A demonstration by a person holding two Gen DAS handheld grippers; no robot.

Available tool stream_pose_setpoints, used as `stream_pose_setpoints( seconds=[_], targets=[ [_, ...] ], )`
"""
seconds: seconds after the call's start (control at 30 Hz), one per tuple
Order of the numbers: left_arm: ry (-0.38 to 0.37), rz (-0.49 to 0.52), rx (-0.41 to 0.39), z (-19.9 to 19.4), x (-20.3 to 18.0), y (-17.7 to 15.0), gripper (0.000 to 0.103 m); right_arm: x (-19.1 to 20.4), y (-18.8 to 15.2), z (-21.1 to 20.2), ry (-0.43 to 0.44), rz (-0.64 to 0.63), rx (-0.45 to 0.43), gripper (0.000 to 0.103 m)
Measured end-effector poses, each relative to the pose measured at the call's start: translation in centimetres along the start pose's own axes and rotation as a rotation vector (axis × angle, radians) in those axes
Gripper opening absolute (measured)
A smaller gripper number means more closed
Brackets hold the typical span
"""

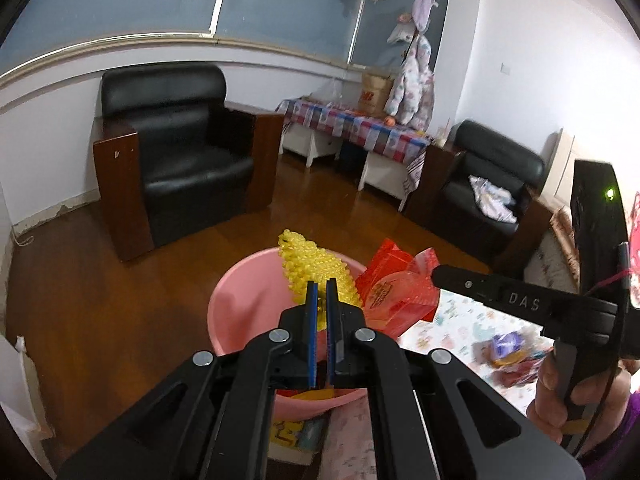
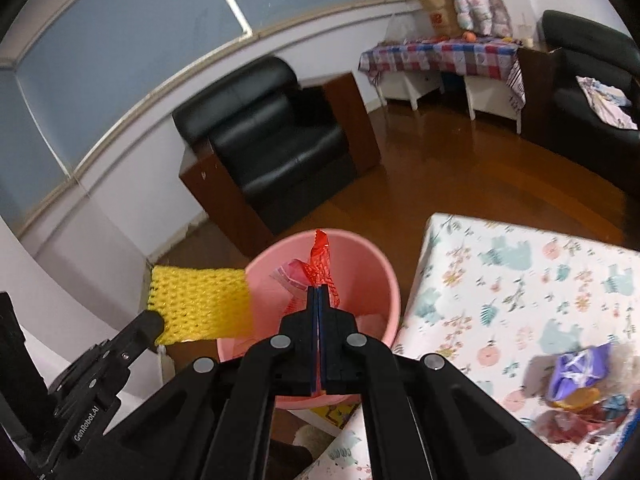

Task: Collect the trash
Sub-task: 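Carry the yellow net and red wrapper over the pink bucket and release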

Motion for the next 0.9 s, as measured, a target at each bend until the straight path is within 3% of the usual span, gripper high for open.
stream_pose_setpoints(
  seconds=[0.2,0.4,0.47,0.63,0.9],
  targets=[
    [0.002,-0.003,0.068,2.9,0.9,-1.7,0.003,0.0,-2.4,4.8,-0.028,-0.019,0.078,0.000],
    [-0.016,-0.037,0.122,5.2,1.8,-2.5,0.004,-0.9,-3.4,6.9,-0.020,-0.012,0.115,0.000],
    [-0.018,-0.045,0.142,5.7,2.1,-2.7,0.004,-1.1,-3.5,7.1,-0.010,-0.016,0.120,0.006],
    [-0.035,-0.066,0.149,6.2,2.2,-2.6,0.006,-1.1,-3.5,6.6,0.026,-0.032,0.099,0.039],
    [-0.033,-0.109,0.114,4.9,2.3,-2.2,0.006,-1.0,-3.2,2.7,0.053,-0.080,0.022,0.041]
  ],
)
Point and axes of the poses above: each gripper's, at about its wrist camera, not at the fingertips, and z roughly the way its jaws point, x to its left, y to its top, the point moved 3 cm from there along z, roughly the way its jaws point, and after that the axes turned 10 degrees about z, right-handed, at the moved point
